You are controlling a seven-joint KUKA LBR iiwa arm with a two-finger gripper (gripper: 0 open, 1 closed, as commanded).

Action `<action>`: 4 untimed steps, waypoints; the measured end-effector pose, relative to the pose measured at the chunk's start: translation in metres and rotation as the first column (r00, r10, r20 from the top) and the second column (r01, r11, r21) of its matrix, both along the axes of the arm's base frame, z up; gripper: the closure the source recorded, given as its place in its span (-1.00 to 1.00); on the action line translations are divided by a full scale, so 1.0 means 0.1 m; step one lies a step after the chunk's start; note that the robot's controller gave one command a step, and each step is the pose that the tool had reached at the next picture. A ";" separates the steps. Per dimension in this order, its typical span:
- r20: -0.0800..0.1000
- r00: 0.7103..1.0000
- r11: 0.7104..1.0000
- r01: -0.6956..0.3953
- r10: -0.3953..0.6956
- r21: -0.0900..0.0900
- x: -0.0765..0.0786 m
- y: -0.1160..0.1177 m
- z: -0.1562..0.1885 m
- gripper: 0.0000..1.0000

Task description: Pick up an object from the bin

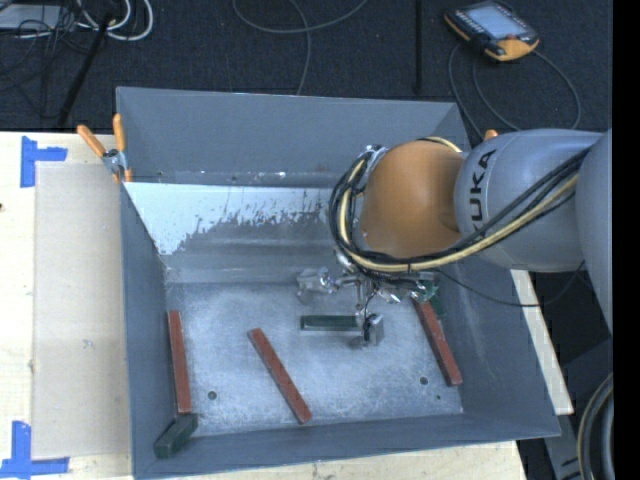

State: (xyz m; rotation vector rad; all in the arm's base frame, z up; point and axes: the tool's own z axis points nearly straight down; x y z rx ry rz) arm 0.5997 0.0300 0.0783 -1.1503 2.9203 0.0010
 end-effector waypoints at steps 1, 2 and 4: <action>-0.005 1.000 1.000 -0.004 0.004 -0.002 -0.05 0.12 -0.13 -1.00; -0.002 0.992 0.992 0.126 -0.126 0.000 -0.14 0.06 -0.08 1.00; 0.002 0.992 0.992 0.123 -0.123 0.001 -0.15 0.27 1.92 1.00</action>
Offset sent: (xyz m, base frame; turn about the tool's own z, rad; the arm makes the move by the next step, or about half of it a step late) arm -0.0147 0.0054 -0.0083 0.1256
